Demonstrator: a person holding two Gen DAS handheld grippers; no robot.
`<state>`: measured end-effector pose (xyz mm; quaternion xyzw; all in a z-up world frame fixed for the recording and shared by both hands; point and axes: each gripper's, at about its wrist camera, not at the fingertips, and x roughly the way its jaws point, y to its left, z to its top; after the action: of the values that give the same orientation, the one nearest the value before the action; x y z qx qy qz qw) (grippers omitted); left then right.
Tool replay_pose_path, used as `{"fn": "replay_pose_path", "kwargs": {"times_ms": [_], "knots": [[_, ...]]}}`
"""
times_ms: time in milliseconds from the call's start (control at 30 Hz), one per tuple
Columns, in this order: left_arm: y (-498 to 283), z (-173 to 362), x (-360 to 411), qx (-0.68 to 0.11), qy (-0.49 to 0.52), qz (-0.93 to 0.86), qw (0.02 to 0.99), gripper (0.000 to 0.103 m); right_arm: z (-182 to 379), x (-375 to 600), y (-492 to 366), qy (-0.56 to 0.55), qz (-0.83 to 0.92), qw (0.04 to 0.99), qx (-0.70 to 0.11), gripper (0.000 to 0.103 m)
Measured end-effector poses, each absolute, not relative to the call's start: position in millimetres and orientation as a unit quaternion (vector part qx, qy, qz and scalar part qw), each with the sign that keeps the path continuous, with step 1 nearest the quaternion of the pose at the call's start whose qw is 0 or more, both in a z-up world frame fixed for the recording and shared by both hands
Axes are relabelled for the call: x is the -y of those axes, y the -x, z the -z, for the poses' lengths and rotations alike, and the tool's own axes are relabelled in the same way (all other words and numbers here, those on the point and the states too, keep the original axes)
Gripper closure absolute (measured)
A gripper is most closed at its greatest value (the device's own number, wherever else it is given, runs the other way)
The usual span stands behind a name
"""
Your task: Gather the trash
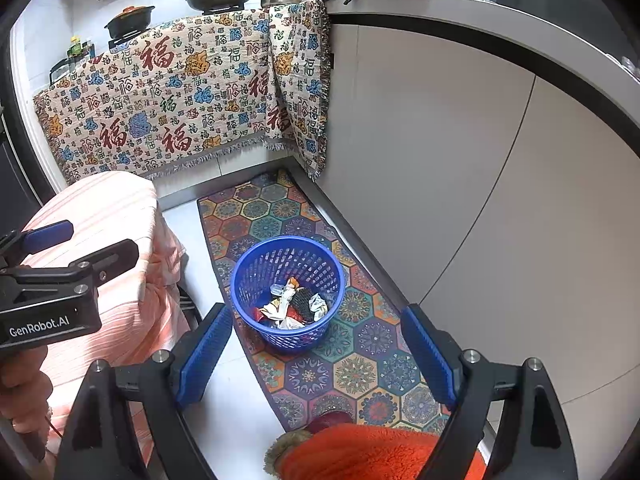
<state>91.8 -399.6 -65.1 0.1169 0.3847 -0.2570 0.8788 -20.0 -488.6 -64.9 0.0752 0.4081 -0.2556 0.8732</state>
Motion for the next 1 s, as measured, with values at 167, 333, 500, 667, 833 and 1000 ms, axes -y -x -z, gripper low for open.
{"fn": "replay_pose_path", "kwargs": {"times_ms": [167,333,500,667,833,1000], "knots": [[-90.9,66.8,401.2,-0.386,-0.120,0.255,0.878,0.000,65.0,489.3,20.2,-0.076,0.255,0.874,-0.408,0.015],[-90.3,67.3,402.6,-0.388,-0.122,0.253,0.878,0.000,66.1,488.9,21.1,-0.078,0.258,0.872,-0.408,0.015],[-88.9,67.4,402.8,-0.387,-0.124,0.254,0.878,0.001,66.2,488.4,21.2,-0.079,0.257,0.872,-0.409,0.015],[-88.2,67.1,401.9,-0.387,-0.125,0.255,0.877,0.001,66.1,488.1,21.4,-0.080,0.257,0.873,-0.407,0.015],[-87.3,67.2,402.3,-0.387,-0.125,0.255,0.877,0.001,66.2,489.1,21.3,-0.080,0.257,0.873,-0.407,0.015],[-86.6,67.4,403.4,-0.389,-0.125,0.255,0.876,0.001,66.3,488.1,21.5,-0.080,0.256,0.873,-0.408,0.015]]}}
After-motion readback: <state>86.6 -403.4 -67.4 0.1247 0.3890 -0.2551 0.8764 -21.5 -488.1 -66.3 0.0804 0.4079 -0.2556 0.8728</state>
